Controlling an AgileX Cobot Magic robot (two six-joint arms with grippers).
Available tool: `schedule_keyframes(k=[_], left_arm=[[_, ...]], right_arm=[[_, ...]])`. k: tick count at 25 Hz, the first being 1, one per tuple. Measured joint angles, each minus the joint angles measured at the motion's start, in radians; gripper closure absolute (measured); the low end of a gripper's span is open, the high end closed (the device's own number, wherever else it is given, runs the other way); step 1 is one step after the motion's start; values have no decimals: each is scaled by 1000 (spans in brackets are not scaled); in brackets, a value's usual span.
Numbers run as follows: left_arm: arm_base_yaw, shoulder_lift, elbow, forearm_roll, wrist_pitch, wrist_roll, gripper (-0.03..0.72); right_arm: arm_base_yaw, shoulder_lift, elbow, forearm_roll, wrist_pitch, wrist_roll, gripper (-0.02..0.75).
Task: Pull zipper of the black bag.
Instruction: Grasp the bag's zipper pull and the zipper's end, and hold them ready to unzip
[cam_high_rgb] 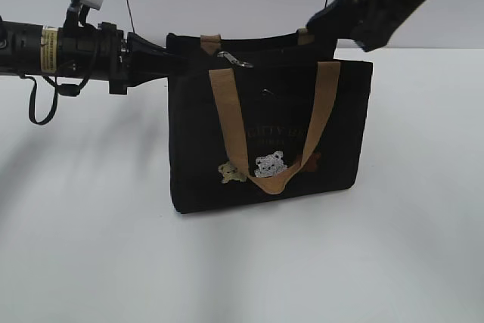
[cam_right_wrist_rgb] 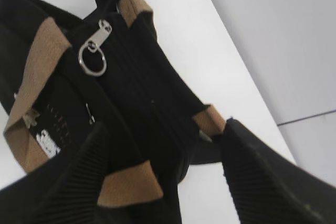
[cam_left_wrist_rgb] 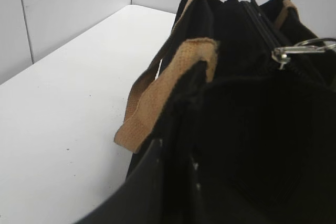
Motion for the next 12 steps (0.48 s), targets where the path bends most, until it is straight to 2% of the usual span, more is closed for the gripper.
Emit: schedule_keyframes(k=[5,12], left_arm=[[0,0,0,13,-2,0,652],[0,0,0,27,-7,0,652]], right_arm=[[75,82,-10,0,-118,-60,223],[127,174,-10,0,-194,-107,223]])
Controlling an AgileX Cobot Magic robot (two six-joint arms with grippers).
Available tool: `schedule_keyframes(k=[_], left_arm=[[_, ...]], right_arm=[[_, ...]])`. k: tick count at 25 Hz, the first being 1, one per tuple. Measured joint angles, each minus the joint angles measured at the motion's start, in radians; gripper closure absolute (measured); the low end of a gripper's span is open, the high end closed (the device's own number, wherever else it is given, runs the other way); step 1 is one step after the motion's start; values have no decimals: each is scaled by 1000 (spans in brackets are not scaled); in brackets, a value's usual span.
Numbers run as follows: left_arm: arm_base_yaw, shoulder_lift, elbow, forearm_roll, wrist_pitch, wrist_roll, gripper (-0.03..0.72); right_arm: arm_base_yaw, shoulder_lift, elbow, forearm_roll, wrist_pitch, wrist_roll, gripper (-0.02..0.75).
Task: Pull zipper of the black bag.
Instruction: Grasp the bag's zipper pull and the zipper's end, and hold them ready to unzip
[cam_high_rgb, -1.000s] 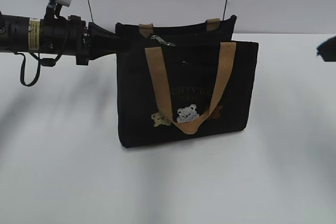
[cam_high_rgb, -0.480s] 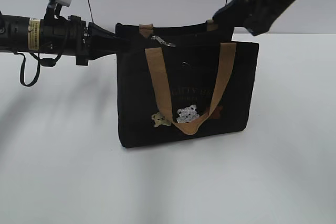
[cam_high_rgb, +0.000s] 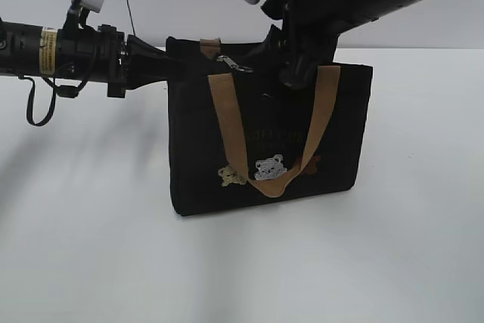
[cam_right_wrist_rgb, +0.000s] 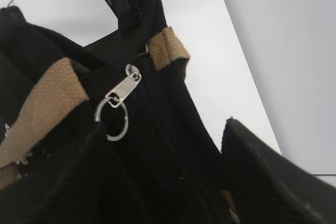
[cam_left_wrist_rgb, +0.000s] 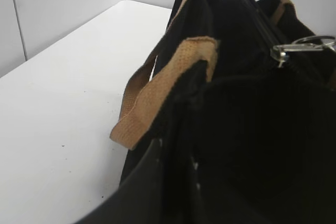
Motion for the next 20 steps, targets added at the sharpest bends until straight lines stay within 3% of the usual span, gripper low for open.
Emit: schedule_keyframes(k=[7,12,20], left_arm=[[0,0,0,1,-2,0,652],[0,0,0,1,-2,0,652],[0,0,0,1,-2,0,652]], right_arm=[[43,10,0,0,14,-12,237],[43,10,0,0,74,-15,281],[44,41,-1,0,44,-19,288]])
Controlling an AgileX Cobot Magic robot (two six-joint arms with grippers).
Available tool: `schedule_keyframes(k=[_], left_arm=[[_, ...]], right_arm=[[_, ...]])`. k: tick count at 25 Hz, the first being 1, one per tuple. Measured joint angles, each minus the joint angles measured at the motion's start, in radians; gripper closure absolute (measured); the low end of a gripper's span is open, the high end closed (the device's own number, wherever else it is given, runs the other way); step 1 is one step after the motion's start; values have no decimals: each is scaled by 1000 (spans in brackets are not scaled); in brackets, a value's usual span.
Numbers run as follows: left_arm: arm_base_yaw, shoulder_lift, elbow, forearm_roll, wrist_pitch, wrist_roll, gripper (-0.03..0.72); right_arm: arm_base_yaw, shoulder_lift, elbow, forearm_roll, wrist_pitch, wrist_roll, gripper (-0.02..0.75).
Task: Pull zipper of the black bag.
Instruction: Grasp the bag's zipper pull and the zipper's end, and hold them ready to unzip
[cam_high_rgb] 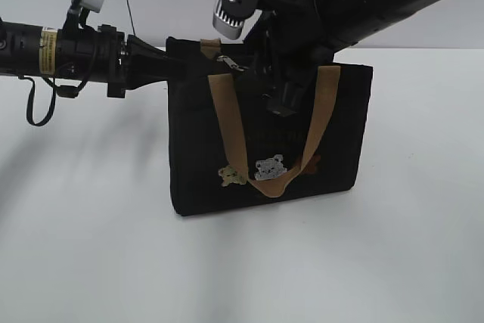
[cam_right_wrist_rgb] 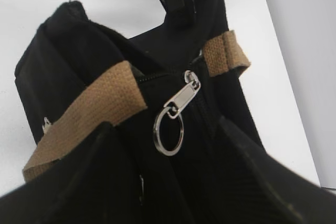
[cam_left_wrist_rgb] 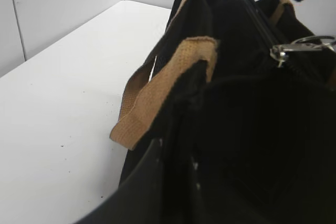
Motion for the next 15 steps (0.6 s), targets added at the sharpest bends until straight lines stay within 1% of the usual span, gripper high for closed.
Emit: schedule_keyframes(k=[3,5,10,12,15], left_arm=[[0,0,0,0,0,0,652],[0,0,0,0,0,0,652],[0,0,0,0,0,0,652],[0,0,0,0,0,0,652],[0,0,0,0,0,0,652]], right_arm=[[0,3,0,0,-1,0,309],[0,3,0,0,-2,-1,349],[0,5,0,0,-5,-1,479],[0,5,0,0,-7,-1,500],[0,5,0,0,-7,-1,511]])
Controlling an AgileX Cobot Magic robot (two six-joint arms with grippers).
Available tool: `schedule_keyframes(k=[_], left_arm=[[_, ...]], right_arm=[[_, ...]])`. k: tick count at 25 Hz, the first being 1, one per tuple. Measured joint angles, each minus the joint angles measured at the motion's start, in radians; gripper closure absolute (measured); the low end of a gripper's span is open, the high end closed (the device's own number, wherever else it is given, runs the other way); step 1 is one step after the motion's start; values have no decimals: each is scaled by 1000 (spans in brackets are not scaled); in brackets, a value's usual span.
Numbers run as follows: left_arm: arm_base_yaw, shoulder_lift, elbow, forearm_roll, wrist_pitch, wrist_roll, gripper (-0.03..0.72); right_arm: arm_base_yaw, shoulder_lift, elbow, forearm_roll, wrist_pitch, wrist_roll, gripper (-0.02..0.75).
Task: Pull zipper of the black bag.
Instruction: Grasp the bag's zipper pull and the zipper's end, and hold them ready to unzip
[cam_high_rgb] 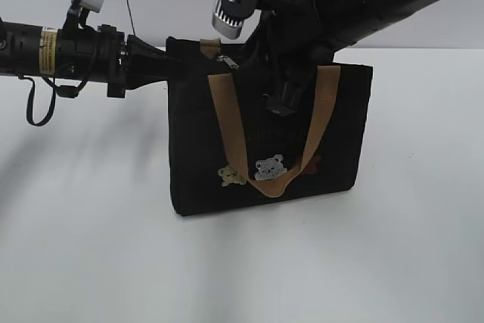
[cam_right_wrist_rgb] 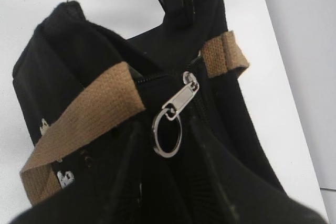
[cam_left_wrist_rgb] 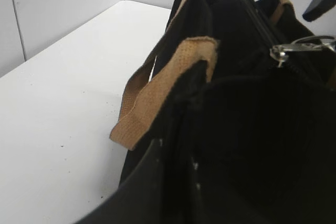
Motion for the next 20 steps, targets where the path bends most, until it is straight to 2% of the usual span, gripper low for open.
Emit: schedule_keyframes(k=[12,17,20], left_arm=[[0,0,0,0,0,0,652],[0,0,0,0,0,0,652],[0,0,0,0,0,0,652]], right_arm=[[0,0,0,0,0,-1,519],[0,6,0,0,0,-2,582],[0,11,0,0,0,-2,595]])
